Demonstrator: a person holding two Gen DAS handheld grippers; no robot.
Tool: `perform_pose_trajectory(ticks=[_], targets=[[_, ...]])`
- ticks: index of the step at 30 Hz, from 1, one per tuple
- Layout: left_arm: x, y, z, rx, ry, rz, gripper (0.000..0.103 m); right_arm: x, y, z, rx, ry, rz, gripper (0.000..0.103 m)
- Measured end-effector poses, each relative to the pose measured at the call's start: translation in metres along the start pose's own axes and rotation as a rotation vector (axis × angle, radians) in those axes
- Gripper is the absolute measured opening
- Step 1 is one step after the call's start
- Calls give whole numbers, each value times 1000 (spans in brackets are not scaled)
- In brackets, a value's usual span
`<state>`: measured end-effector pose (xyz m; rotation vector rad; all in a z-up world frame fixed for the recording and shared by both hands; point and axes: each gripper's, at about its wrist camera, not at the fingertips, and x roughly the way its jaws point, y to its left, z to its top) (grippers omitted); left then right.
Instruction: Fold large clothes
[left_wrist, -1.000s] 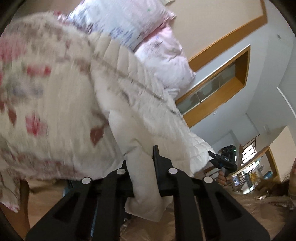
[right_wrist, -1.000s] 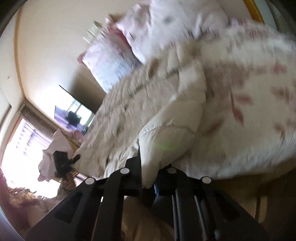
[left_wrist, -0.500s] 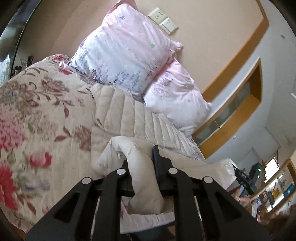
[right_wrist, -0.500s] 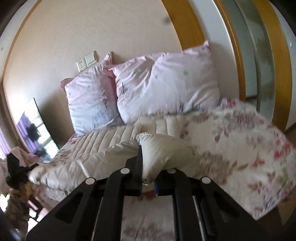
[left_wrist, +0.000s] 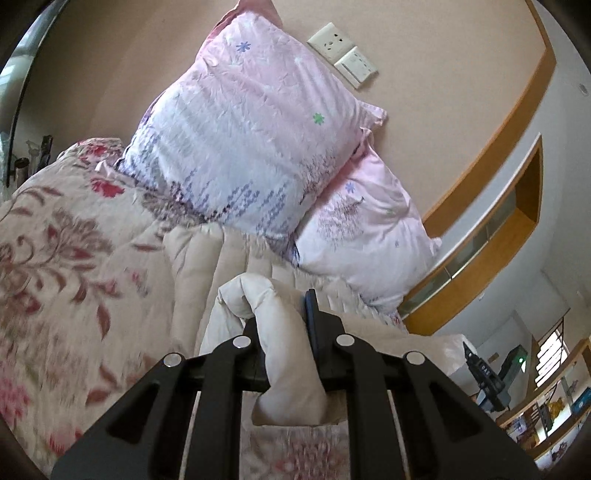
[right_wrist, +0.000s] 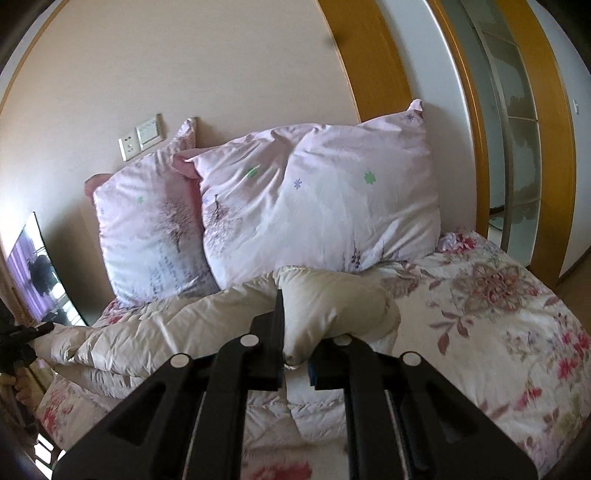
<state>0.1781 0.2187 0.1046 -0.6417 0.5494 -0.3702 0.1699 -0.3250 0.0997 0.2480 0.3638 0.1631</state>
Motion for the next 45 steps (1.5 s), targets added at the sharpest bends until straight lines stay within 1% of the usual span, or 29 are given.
perform_pose_trajectory(ticks=[4,8,12,15,20,23,24,25,27,28,30,32,33,34,35,36,37,38,39,40,42,43,45], targets=[[30,7,22,-25,-15,4,12,36,2,14,-18,1,-22,10],[58,20,33,-71,-10,10,12,73,0,18,-9,31,-43,10],[82,37,37,-119,6,20,12,109,-1,16,9,81,-55,10],[94,48,37,-149,12,29,12,128,-1,14,29,112,-62,10],[116,74,36,-246,20,16,12,161,-8,14,85,165,-72,12],[129,86,37,-293,35,10,12,183,-15,15,148,201,-79,19],[135,89,37,-304,41,7,12,188,-16,15,160,208,-78,28],[138,90,38,-309,43,3,13,196,-18,17,179,218,-71,40],[145,92,39,-323,44,-3,14,209,-20,20,202,226,-65,50],[146,92,40,-326,43,-10,16,216,-19,22,204,231,-69,52],[151,93,43,-334,41,-21,25,227,-18,25,206,242,-70,57],[153,95,46,-350,37,-38,38,237,-19,26,216,253,-70,60],[154,97,48,-362,32,-49,42,241,-20,28,222,257,-66,60],[153,98,50,-373,23,-56,48,242,-21,30,230,254,-59,60],[151,99,51,-381,12,-65,52,240,-23,32,237,243,-52,60],[145,101,54,-388,-12,-81,54,234,-25,35,246,217,-41,62],[140,101,56,-387,-27,-89,58,228,-27,38,243,176,-32,69],[132,101,58,-377,-48,-90,60,216,-30,42,234,138,-37,72],[126,101,59,-367,-59,-84,60,207,-33,44,223,120,-50,76],[119,101,60,-349,-60,-65,60,199,-36,44,210,114,-65,76],[111,102,59,-322,-41,-28,60,191,-45,42,200,138,-81,76],[108,101,57,-302,-21,3,60,185,-53,38,205,167,-93,76],[103,101,51,-266,11,41,60,179,-65,29,224,211,-95,75]])
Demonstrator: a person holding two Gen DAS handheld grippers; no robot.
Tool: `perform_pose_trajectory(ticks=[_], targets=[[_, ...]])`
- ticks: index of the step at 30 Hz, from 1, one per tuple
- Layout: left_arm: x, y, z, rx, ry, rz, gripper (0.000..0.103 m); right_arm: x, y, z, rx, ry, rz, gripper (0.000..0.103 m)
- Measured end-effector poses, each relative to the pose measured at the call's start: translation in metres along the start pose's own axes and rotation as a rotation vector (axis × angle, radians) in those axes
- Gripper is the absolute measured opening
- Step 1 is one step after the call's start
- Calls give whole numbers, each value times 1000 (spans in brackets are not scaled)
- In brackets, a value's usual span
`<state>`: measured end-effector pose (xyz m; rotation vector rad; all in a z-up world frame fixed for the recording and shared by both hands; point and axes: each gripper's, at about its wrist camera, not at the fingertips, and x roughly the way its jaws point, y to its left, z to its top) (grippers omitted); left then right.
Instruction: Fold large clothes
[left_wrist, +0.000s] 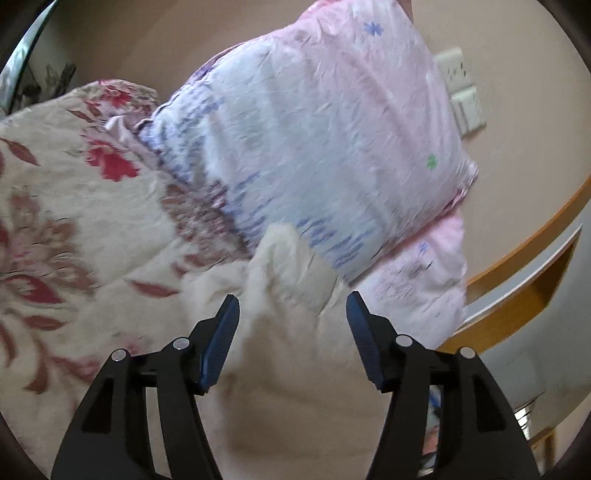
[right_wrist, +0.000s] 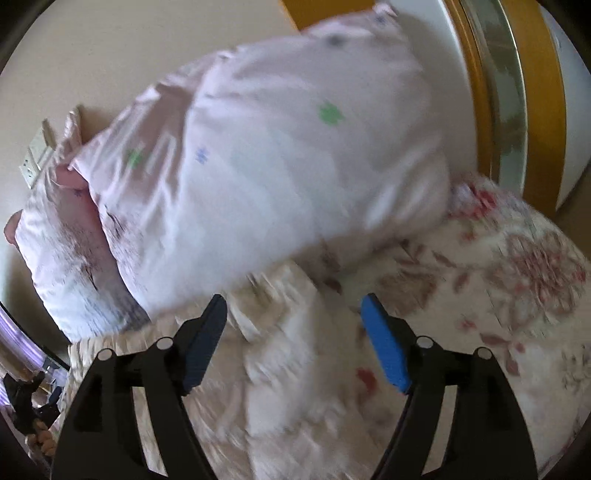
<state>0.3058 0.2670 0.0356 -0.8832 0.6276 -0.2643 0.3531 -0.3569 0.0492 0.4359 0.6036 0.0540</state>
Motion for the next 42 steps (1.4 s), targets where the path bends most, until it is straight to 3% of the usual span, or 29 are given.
perform_pose_trajectory(ticks=[3,7,14,17,19,22,26,28,38,42], targets=[[-2,1,-15,52,59,60,60,-2,-22,-16,37,69,11,70],[-3,2,-32,87,112,81,60,-2,-38,-39,56,138,32,67],[8,-3,-54,149,164,122,55,8,-36,-60,54,222,65,67],[13,-2,-59,157,172,142,45,14,-31,-65,45,252,85,46],[15,-2,-61,151,171,142,32,15,-27,-67,38,251,92,22],[13,-4,-59,146,155,127,13,6,-20,-64,34,210,113,12],[5,-10,-53,173,105,131,8,-15,-5,-58,7,124,162,10],[4,-7,-53,175,97,151,8,-19,-1,-58,-7,107,147,10],[23,18,-61,124,125,232,7,31,-21,-86,92,238,-49,12],[24,12,-62,163,117,243,8,30,-13,-88,53,238,-100,22]])
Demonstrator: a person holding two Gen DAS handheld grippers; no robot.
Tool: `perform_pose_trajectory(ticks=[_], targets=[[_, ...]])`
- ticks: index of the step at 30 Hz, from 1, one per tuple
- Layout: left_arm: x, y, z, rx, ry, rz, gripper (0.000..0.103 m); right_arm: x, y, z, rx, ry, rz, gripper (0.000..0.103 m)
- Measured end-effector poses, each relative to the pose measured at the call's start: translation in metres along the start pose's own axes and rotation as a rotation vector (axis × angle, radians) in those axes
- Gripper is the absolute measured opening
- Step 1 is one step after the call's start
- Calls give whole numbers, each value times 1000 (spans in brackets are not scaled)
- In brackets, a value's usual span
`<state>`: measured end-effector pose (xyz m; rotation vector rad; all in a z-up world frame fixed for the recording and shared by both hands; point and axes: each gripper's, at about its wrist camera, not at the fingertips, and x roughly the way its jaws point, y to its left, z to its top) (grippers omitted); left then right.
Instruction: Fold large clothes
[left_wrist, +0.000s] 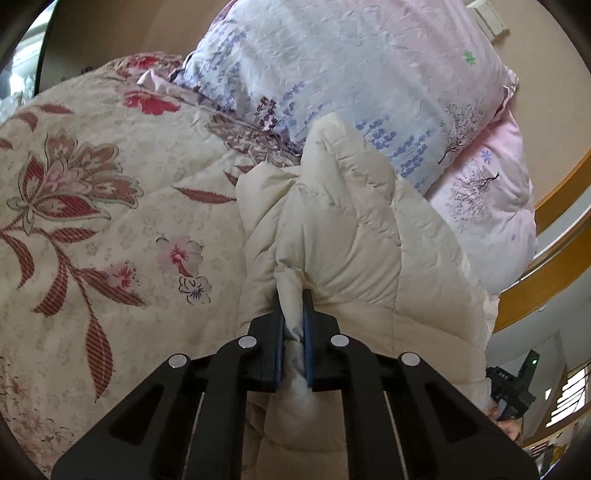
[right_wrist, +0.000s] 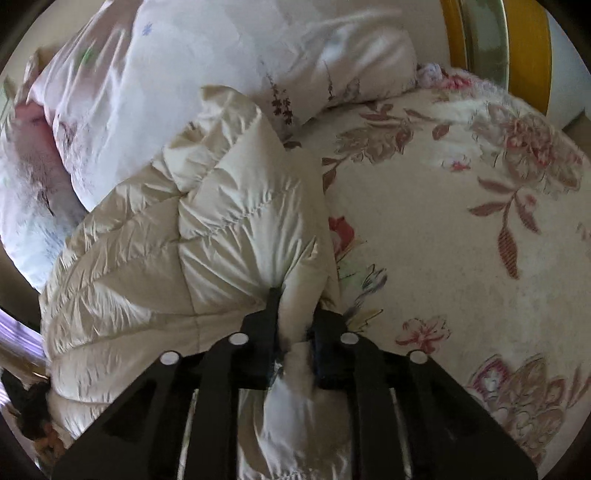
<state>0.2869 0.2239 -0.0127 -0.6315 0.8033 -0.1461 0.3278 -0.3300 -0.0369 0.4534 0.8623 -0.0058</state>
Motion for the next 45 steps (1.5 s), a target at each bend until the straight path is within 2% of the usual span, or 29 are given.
perform_pose_trajectory(ticks=[1,3,4,6,8,9,11,14,19,24,28,31,35,38,42,45], targets=[[-5,0,2,-1,-6,-6,8,-5,0,2,2,-11,2,31],[-18,-1,7,3,-52,9,12,-25,-2,8,17,-90,22,38],[-26,-3,9,15,-86,23,14,-39,-2,12,10,-161,17,38],[-38,-9,14,34,-142,34,21,-52,4,16,-26,-224,34,38],[-48,-20,16,57,-194,22,32,-52,16,18,-75,-217,71,38],[-50,-29,17,83,-212,0,33,-47,25,18,-106,-208,79,38],[-45,-44,19,119,-199,-19,39,-36,38,19,-140,-180,85,38],[-23,-57,20,134,-139,-13,39,-15,48,21,-150,-125,86,38],[10,-50,25,85,-54,22,39,15,49,26,-126,-73,45,38],[26,-41,30,53,-37,35,36,40,55,33,-142,-24,-7,39],[38,-35,32,31,-30,42,34,56,57,38,-150,-11,-15,39],[28,-35,31,19,-24,27,34,45,55,35,-133,-14,15,41],[0,-38,21,57,-42,-43,40,-3,41,15,-134,-68,112,41],[-12,-36,10,95,-40,-38,42,-20,31,2,-128,-69,128,44],[3,-27,5,64,0,-19,42,14,25,-3,-108,41,95,43],[4,-31,1,63,4,2,42,14,28,0,-101,39,74,45]])
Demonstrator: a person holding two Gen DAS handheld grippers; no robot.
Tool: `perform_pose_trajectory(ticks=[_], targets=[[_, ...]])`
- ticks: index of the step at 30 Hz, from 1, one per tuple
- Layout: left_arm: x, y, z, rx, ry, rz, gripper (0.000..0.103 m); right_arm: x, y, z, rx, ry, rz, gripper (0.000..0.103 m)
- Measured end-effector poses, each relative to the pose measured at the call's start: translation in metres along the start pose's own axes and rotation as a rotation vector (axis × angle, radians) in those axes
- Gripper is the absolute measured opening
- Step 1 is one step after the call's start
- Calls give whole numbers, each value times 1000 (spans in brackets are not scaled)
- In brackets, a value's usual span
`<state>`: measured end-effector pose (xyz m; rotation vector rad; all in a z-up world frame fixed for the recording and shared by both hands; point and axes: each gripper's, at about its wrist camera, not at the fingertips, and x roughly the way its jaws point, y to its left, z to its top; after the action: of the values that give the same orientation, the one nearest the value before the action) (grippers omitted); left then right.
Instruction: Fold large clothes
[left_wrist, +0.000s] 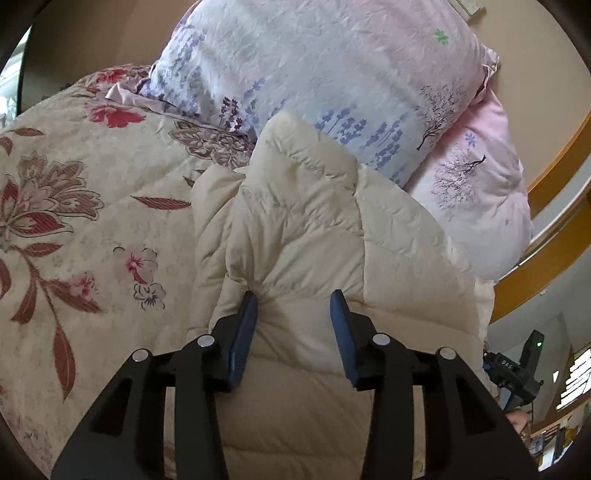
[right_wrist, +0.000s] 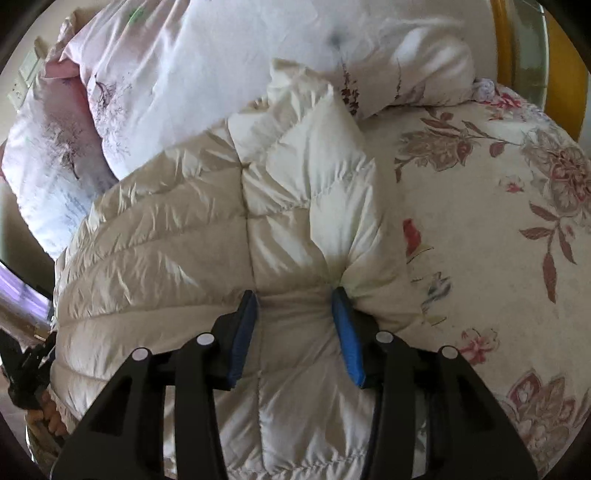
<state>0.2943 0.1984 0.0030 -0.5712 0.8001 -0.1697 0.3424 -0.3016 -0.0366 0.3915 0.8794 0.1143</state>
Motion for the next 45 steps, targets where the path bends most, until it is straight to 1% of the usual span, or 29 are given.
perform_pose_trajectory(ticks=[2,4,6,7,8,11,14,17,20,24,27,29,31,32,34,35,36,37,38,39,40,41,43,44,45], targets=[[-12,-2,-3,-1,-3,-24,42,-16,-1,-3,31,-19,34,54],[-28,-2,-10,1,-12,-46,43,-35,-6,-9,64,-53,42,67],[-43,-2,-18,3,-16,-67,49,-59,-15,-21,115,-93,32,73],[-52,-2,-25,5,-16,-83,55,-68,-19,-28,141,-107,35,76],[-58,-2,-31,10,-11,-93,59,-78,-26,-37,184,-120,41,77],[-75,-2,-49,18,8,-107,66,-93,-49,-57,306,-123,62,77],[-82,2,-63,-15,39,-129,69,-91,-69,-71,436,-100,89,77],[-78,6,-73,-85,79,-153,69,-80,-79,-77,518,-66,132,77],[-70,10,-79,-153,100,-166,69,-66,-83,-79,565,-36,197,77],[-61,15,-80,-225,99,-154,69,-50,-85,-77,604,-25,228,78],[-53,21,-78,-292,86,-136,69,-47,-82,-74,605,-40,245,78],[-49,25,-77,-341,76,-126,69,-44,-80,-74,608,-46,268,76],[-47,26,-75,-362,53,-144,69,-41,-79,-74,615,-52,294,69],[-45,28,-74,-385,45,-152,69,-39,-80,-74,620,-55,300,68],[-43,30,-73,-427,8,-162,69,-37,-81,-75,632,-62,308,59],[-42,32,-72,-446,-8,-159,69,-36,-82,-75,633,-66,307,58],[-41,34,-71,-473,-28,-161,69,-36,-82,-75,632,-68,306,54],[-40,35,-72,-492,-42,-162,67,-35,-82,-75,629,-69,307,47],[-39,37,-72,-519,-55,-165,58,-34,-81,-74,623,-69,309,42],[-36,41,-73,-550,-61,-166,52,-34,-80,-74,616,-69,312,35],[-33,45,-75,-591,-66,-169,41,-34,-79,-75,610,-71,316,30],[-31,49,-76,-619,-71,-180,32,-36,-77,-75,601,-76,326,27],[-28,55,-76,-660,-75,-211,23,-40,-73,-74,579,-84,344,20],[-29,56,-76,-663,-83,-216,20,-44,-69,-73,559,-91,356,20],[-31,55,-75,-660,-91,-221,18,-48,-66,-73,545,-95,365,19]])
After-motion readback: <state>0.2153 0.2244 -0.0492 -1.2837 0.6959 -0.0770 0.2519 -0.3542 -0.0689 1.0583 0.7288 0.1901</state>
